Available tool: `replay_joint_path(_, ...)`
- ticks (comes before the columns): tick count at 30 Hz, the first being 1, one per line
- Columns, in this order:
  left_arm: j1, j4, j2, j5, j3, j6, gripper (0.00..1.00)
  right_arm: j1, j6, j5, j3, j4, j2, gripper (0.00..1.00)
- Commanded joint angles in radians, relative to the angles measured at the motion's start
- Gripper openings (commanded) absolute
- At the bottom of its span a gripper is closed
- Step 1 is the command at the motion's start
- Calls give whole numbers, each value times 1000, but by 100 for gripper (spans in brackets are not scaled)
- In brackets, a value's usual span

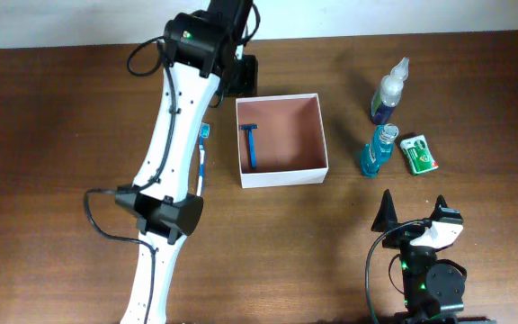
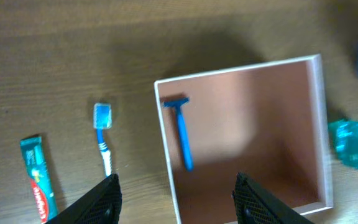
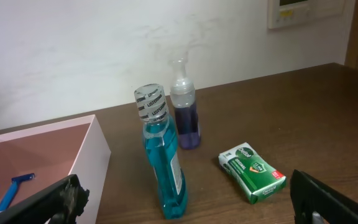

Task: Pack container
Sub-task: 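Lower the razor into the box and open the left gripper, then move the left gripper back over the blue-white toothbrush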

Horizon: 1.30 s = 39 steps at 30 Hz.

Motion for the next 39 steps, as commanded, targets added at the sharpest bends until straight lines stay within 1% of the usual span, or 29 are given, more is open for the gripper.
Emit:
replay_joint_path(1,9,-4,1,-68,-85,50,59,8,-11,9,-5,-8,-8,98)
replay_joint_path(8,85,-4,1,-64,-210,49,59,8,-11,9,-5,-8,-8,99)
replay_joint_path(14,130,-4,7,-20,-229,48,59,8,-11,9,-5,-8,-8,99)
replay_joint_path(18,132,-4,23,-16,-289,13,59,8,-11,9,-5,-8,-8,98)
replay_joint_path(23,132,17,28,8,-408,11,59,8,-11,9,-5,-8,-8,98)
replay_joint_path(28,132,73,28,63,-527,10,59,8,-11,9,-5,-8,-8,98)
replay_joint_path(39,132,159,28,63,-687,3,59,8,-11,9,-5,-8,-8,98)
